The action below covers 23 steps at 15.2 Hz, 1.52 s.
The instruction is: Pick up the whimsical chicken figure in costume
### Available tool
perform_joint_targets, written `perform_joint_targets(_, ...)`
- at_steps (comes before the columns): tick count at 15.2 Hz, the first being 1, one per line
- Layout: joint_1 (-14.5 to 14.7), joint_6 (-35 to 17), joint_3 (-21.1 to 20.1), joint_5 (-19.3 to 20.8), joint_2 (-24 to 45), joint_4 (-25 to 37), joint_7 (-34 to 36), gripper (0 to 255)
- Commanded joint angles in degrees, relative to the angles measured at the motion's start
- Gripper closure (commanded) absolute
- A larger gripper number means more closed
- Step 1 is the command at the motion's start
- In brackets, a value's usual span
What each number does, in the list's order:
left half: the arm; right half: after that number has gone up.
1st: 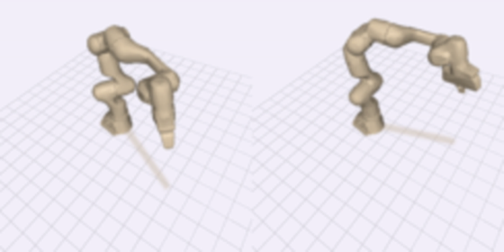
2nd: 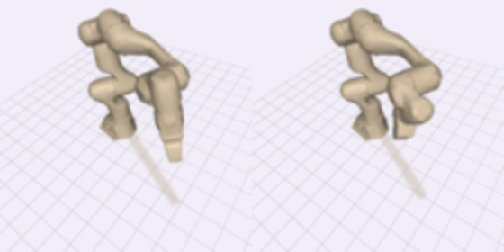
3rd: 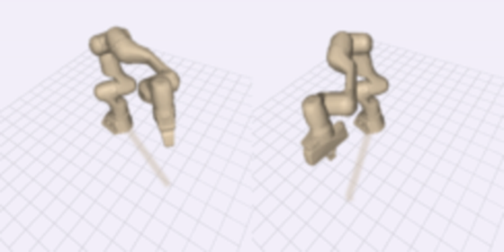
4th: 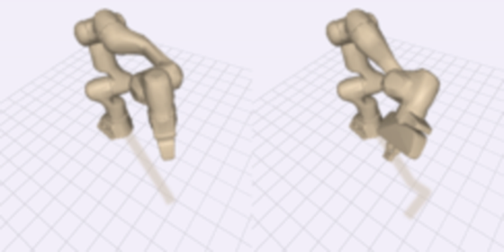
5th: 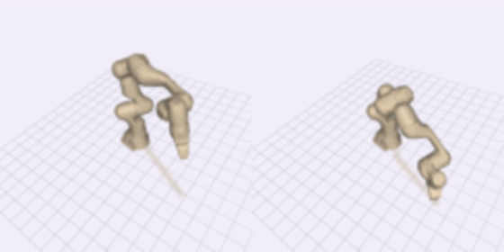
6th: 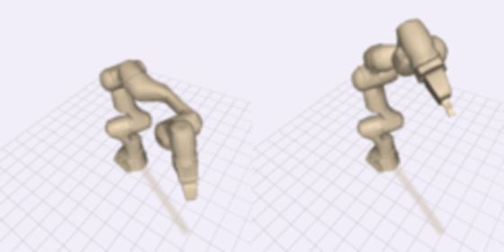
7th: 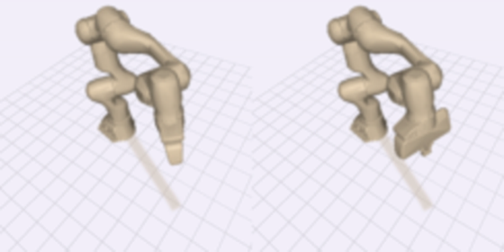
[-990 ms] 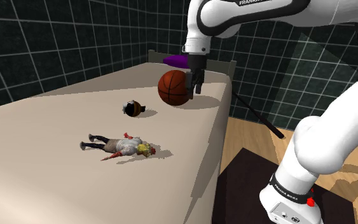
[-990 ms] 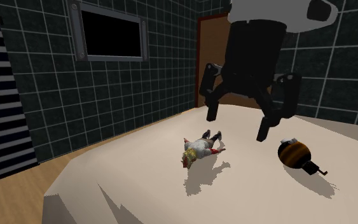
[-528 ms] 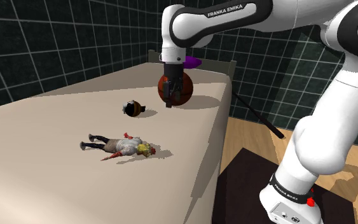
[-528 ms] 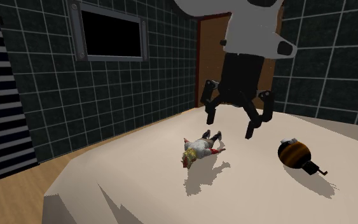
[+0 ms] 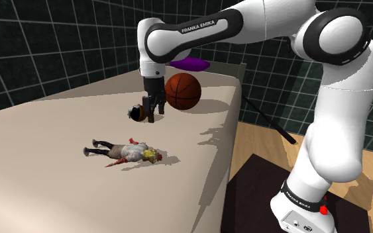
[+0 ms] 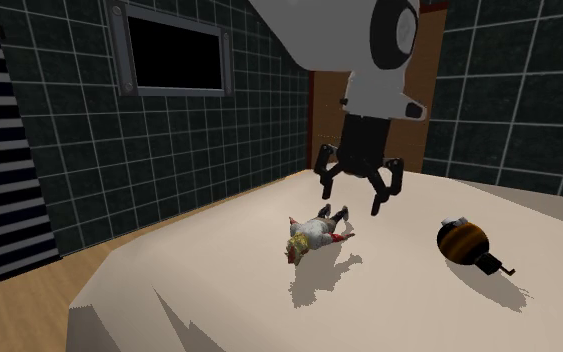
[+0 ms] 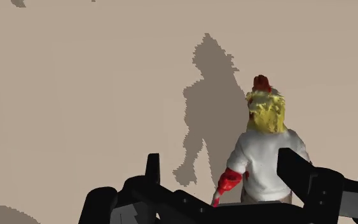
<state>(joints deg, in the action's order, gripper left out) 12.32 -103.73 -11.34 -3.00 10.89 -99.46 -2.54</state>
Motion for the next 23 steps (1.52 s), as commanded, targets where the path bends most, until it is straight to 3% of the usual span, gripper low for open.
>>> perform_joint_targets(1, 1.28, 0.22, -0.75, 0.94, 4.4, 4.39, 0.81, 0)
perform_joint_targets(9, 7.22, 4.66, -2.11, 5.13, 23.46, 26.73, 2.31, 0)
perform_joint_targets(12, 10.26, 8.55, -2.16, 6.68, 32.36, 39.13, 2.35, 0)
perform_joint_targets(14, 12.88, 12.96, -1.98, 7.73, 40.18, 51.19, 2.08, 0)
perform_joint_targets(23, 12.5, 7.36, -1.85, 7.81, 40.63, 45.97, 1.93, 0)
